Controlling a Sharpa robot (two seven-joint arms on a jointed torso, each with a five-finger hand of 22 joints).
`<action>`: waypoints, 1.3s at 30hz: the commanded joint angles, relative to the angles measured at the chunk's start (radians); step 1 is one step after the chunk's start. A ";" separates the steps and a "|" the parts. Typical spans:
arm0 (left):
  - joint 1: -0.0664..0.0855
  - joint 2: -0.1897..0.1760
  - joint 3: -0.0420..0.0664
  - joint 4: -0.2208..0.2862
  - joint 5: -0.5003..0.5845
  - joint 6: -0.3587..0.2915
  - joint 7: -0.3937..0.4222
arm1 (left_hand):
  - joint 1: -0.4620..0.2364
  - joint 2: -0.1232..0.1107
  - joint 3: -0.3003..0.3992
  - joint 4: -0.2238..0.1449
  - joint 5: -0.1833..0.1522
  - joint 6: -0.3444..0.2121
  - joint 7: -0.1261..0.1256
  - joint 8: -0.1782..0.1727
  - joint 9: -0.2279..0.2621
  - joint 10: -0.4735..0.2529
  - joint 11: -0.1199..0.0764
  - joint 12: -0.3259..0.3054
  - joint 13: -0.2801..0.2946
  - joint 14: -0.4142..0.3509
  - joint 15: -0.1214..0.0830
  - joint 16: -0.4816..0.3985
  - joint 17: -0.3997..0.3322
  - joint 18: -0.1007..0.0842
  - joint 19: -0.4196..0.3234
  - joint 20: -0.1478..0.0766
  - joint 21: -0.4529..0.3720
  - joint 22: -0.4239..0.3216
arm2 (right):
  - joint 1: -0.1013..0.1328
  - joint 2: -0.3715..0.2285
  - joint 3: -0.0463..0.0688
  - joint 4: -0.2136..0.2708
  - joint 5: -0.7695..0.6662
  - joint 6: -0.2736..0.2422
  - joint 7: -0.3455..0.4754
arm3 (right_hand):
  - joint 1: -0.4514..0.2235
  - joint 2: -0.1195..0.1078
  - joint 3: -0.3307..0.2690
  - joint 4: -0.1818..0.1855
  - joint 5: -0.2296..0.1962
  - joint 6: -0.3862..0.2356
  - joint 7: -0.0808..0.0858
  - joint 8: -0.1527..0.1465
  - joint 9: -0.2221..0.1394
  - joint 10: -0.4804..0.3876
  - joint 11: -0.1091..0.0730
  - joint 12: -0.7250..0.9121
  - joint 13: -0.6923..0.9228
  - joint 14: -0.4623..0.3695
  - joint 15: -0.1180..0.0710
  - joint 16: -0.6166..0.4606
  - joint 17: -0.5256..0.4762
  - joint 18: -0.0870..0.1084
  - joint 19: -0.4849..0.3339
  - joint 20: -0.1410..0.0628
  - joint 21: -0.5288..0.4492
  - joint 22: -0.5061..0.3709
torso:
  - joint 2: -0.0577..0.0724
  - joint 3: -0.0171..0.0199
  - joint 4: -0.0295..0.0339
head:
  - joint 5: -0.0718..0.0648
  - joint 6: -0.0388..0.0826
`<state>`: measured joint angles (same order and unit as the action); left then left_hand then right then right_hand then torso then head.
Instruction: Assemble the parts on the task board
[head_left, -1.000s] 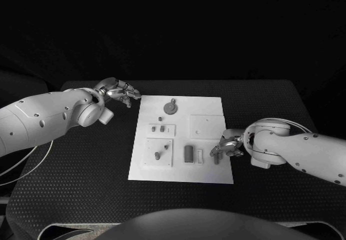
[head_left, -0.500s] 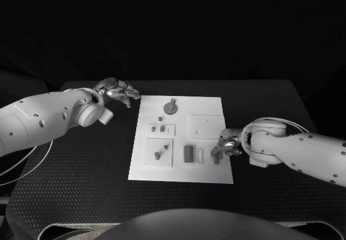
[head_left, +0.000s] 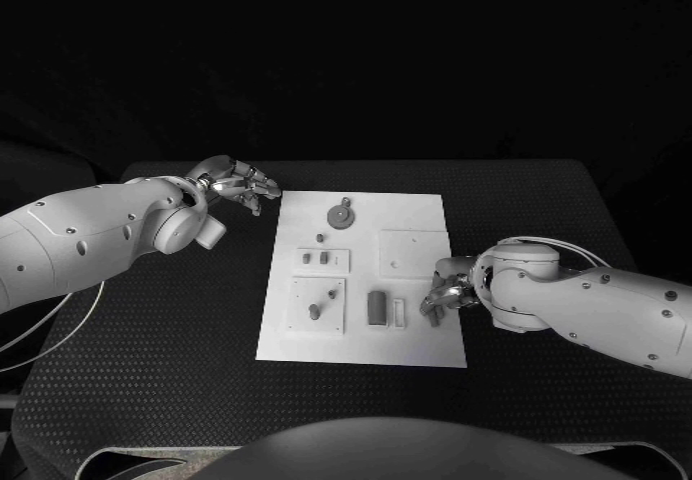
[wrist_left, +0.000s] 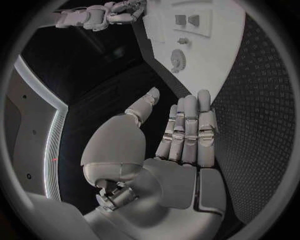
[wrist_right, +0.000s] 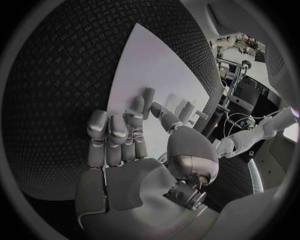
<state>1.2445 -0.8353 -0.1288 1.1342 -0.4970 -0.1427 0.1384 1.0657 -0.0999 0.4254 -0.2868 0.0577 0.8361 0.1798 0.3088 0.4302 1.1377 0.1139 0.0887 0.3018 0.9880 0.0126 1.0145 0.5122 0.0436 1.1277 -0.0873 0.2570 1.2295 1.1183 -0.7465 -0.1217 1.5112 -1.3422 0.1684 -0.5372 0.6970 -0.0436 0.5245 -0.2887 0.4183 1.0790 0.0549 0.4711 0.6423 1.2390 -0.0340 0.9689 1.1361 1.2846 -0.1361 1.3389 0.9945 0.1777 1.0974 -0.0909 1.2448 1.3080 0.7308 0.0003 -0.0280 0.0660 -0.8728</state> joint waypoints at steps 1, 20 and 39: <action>0.001 0.001 0.000 0.003 -0.002 0.012 0.004 | -0.009 -0.002 0.003 0.001 -0.006 0.004 0.006 0.006 -0.001 0.005 0.000 0.001 0.002 -0.003 -0.006 0.000 0.001 0.029 -0.001 -0.005 -0.003 0.001 | -0.027 0.003 -0.020 -0.016 -0.045 0.047 -0.031 | 0.007 0.002 -0.005 -0.001 0.002 -0.019 0.016 -0.161 -0.002 0.001 -0.005 0.004 -0.001 0.000 -0.003 -0.001 0.001 0.084 0.001 -0.002 0.007 0.005 | 0.000 -0.0010 0.0000 | 0.000 0.000; 0.001 0.001 0.000 0.004 -0.003 0.010 0.004 | -0.008 -0.001 0.004 0.000 -0.006 0.003 0.006 0.006 -0.001 0.005 0.000 0.001 0.002 -0.003 -0.006 0.000 0.001 0.029 -0.001 -0.005 -0.004 0.002 | -0.030 -0.022 -0.020 0.006 0.054 -0.063 0.002 | 0.262 0.038 0.140 -0.006 -0.114 -0.044 0.028 -0.179 -0.003 -0.005 0.006 -0.001 -0.011 -0.005 0.007 -0.011 0.001 0.084 -0.014 0.008 0.004 0.007 | 0.000 0.0006 -0.0007 | 0.000 0.000; 0.001 0.001 0.000 0.003 -0.004 0.010 0.004 | -0.008 -0.002 0.004 0.000 -0.006 0.003 0.006 0.006 -0.002 0.005 0.000 0.001 0.003 -0.003 -0.006 0.000 0.002 0.029 -0.001 -0.005 -0.004 0.003 | -0.022 -0.070 -0.004 0.043 0.301 -0.177 0.020 | 0.252 0.027 0.163 -0.005 -0.058 -0.022 0.023 -0.170 0.000 0.011 0.001 0.004 -0.016 0.005 0.006 -0.008 0.001 0.084 -0.006 0.016 0.012 0.008 | 0.000 0.0003 -0.0007 | -0.001 0.000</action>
<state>1.2445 -0.8350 -0.1288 1.1349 -0.4986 -0.1425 0.1371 1.0657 -0.0999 0.4254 -0.2868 0.0577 0.8361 0.1798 0.3088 0.4295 1.1372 0.1135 0.0887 0.3033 0.9880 0.0126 1.0145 0.5128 0.0435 1.1276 -0.0869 0.2570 1.2310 1.1008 -0.8175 -0.1223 1.5500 -1.1059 -0.0011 -0.5041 0.8828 -0.0765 0.6059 -0.2210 0.3572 1.0797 0.0482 0.2934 0.6456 1.2405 -0.0320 0.9682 1.1216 1.2822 -0.1264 1.3335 0.9942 0.1777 1.0879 -0.0812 1.2529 1.3076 0.7308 0.0009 -0.0290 0.0657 -0.8728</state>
